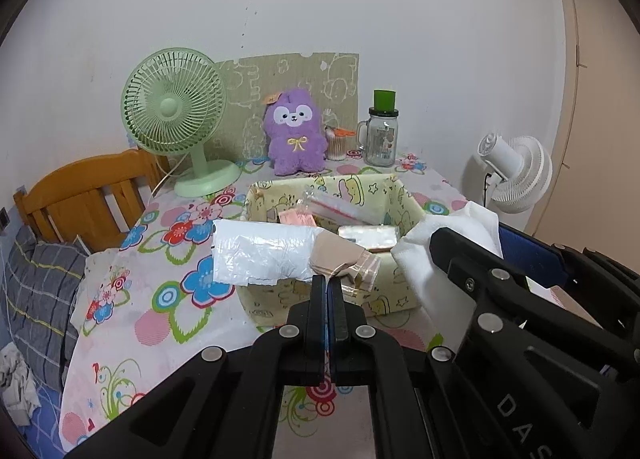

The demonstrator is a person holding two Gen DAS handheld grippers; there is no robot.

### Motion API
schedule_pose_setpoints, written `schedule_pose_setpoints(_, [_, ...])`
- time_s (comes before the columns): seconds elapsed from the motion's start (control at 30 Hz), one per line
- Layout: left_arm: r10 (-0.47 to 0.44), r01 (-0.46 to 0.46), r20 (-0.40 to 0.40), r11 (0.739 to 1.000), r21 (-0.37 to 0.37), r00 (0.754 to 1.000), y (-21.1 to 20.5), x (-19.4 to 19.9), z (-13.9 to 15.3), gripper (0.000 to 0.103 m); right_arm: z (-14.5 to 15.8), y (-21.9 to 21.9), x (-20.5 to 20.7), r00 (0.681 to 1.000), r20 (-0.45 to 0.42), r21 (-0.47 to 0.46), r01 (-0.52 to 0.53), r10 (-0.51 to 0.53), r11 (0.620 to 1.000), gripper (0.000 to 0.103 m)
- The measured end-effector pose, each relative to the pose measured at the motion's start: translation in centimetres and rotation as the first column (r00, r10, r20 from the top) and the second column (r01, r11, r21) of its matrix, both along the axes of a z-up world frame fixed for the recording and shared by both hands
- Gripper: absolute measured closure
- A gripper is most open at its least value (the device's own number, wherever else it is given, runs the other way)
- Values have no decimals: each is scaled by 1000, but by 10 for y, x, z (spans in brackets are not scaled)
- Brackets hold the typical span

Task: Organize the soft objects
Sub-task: 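Lift and carry the white cloth and white roll over the box with both tools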

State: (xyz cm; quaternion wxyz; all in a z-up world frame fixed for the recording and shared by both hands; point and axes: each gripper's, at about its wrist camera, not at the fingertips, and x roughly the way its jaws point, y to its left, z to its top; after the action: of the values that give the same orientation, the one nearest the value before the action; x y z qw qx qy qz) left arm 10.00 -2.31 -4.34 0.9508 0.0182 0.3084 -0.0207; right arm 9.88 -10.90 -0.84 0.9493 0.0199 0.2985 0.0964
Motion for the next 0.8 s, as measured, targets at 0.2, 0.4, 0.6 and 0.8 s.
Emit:
schedule_pose_setpoints(0.2, [-3, 3, 13, 1000, 2, 1000, 0, 8, 5, 103, 5, -1, 10, 1000, 11, 1, 0, 0, 1000, 66])
schedule_pose_setpoints(0.4, [-5, 5, 16, 1000, 10, 1000, -1, 19, 7, 103, 5, -1, 22, 1000, 12, -5, -1, 1, 1000, 66])
schedule_pose_setpoints(0.6, [-8, 8, 17, 1000, 13, 1000, -2, 30, 7, 103, 5, -2, 35, 1000, 10, -6, -1, 1, 1000, 66])
schedule_pose_setpoints(0.8, [-12, 12, 11, 1000, 15, 1000, -3, 42, 5, 103, 1, -2, 51, 1000, 5, -5, -6, 6, 1000, 66])
